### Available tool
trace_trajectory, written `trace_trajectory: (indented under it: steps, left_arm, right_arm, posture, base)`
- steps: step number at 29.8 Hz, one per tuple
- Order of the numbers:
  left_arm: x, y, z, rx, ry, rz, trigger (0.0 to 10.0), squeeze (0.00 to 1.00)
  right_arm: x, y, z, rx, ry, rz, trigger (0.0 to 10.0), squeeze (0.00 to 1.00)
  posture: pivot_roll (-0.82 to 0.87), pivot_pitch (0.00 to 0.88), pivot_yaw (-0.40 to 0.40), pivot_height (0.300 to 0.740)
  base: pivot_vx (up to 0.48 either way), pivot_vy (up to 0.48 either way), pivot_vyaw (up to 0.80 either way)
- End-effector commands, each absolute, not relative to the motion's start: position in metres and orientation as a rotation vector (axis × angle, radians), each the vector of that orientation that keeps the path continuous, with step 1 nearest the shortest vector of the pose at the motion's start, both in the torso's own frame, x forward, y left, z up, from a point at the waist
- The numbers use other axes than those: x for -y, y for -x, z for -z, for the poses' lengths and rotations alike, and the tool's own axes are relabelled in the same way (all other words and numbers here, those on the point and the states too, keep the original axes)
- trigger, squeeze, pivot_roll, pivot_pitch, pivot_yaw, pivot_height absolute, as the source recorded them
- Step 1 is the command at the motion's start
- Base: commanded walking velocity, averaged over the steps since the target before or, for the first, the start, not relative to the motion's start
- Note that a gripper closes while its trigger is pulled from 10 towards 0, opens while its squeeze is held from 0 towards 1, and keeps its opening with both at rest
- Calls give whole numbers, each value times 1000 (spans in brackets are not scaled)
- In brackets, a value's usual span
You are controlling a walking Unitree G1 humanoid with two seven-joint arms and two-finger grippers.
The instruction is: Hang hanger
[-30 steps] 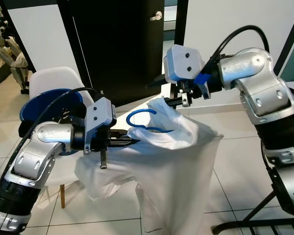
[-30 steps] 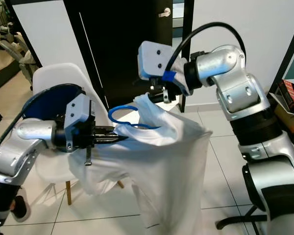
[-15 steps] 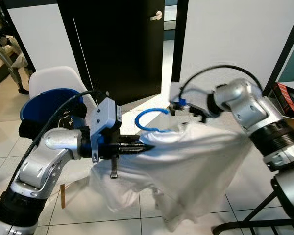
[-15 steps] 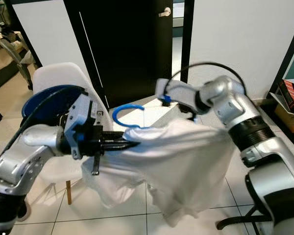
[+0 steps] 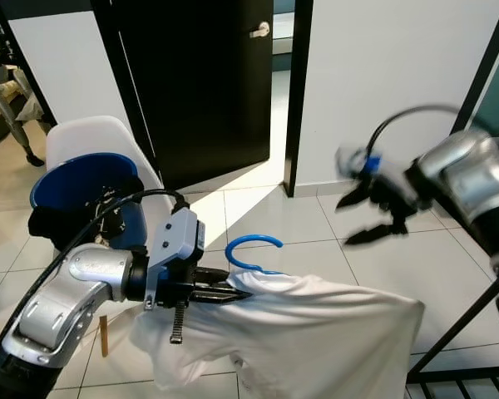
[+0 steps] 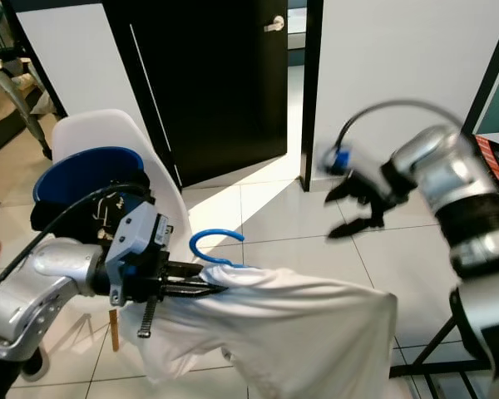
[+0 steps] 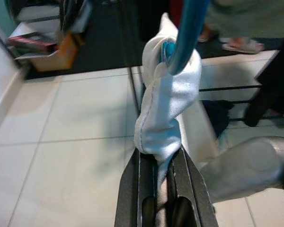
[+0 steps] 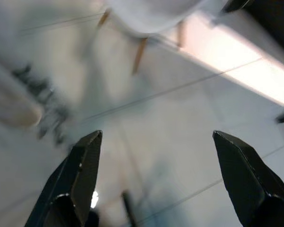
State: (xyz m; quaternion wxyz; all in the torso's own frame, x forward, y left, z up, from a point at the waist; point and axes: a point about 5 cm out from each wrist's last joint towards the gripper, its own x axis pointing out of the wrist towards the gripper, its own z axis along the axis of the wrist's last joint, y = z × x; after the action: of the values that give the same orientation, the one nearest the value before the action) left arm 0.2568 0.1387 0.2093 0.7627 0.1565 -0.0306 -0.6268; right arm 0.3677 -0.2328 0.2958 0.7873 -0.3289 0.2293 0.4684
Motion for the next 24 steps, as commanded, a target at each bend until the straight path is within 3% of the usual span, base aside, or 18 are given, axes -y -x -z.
trace_trajectory:
  steps: [1,7,11,16,24]
  left_arm:
    - [-150,-262,-214,89,-360,1280,10000,0]
    - [-170,-274,-214,98,-341,1101,10000,0]
    - [-183,-279,-210,131,-283,932,10000,0]
    - [-175,-280,-199,137,-199,869,10000,0]
    - [-159,-276,-175,105,-96,847,10000,0]
  right_arm:
    - [237,-372,-296,-451,664,-935,10000,0]
    - [263,-378,-295,-339,493,-660,10000,0]
    - [290,-376,-270,-249,244,-429,10000,0]
    - [305,-369,-238,-214,82,-288,10000,0]
    - [310,-346,-149,-395,-26,-135,10000,0]
  posture:
    - [-97,0,12,740]
    - [-93,0,8,740]
    - [-93,0,3,740]
    - [-106,0,8,740]
    - [-114,0,2,740]
  base:
    - [0,0,0]
    - [0,0,0]
    - [0,0,-372]
    - [0,0,-750]
    - [0,0,-755]
